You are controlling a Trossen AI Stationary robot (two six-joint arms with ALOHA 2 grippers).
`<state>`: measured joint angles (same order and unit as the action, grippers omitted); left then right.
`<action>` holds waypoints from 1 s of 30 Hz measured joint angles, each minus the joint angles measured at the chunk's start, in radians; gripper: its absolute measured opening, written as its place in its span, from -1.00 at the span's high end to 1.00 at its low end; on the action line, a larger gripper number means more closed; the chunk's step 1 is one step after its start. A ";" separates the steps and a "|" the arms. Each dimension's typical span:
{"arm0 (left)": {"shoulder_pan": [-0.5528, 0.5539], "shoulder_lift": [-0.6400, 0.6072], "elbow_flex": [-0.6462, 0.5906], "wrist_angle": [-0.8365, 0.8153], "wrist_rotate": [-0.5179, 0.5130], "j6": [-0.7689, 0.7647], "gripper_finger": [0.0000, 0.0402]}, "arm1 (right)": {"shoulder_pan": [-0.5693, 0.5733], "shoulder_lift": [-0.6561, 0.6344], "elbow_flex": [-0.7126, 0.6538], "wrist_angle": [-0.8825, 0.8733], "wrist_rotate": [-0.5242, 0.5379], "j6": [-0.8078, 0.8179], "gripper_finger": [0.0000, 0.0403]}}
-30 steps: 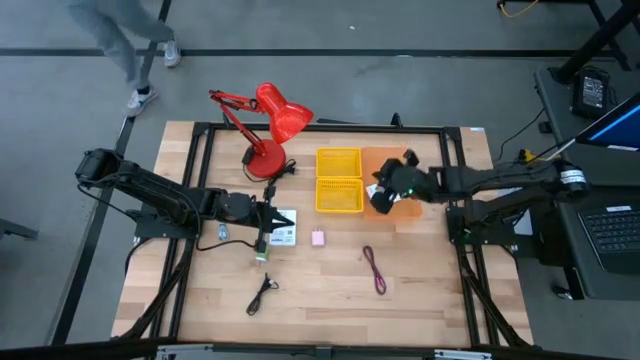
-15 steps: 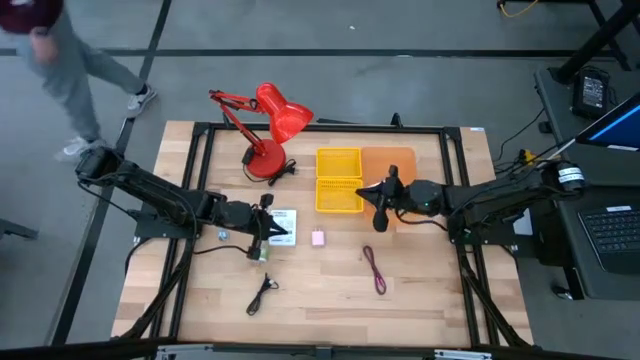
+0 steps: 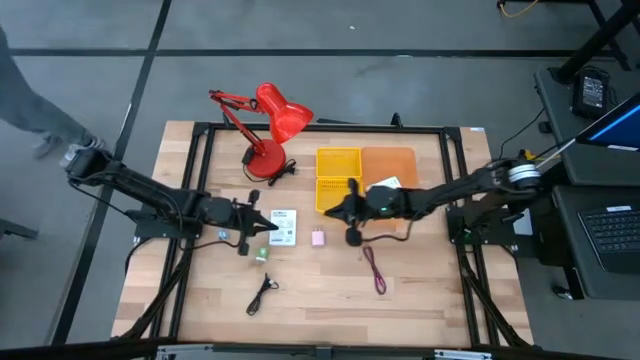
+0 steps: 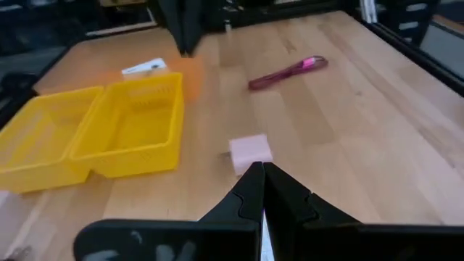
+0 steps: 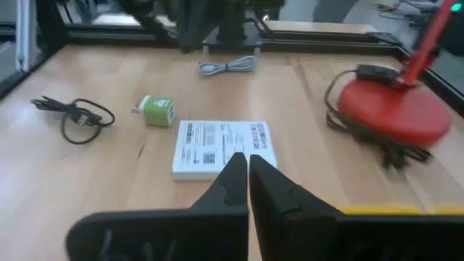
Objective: Pick and place items into bin
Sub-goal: Put the white card reader box into the orange bin
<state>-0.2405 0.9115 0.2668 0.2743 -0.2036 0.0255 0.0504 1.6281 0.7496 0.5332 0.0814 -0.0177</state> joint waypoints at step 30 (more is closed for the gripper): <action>0.000 -0.134 -0.038 -0.284 -0.008 -0.234 0.98 | -0.068 0.564 0.899 -0.968 -0.188 -0.143 1.00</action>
<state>-0.2405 0.7780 0.2283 -0.0094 -0.2118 -0.2087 -0.0177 2.1925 1.6485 -0.4344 -0.1062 -0.1610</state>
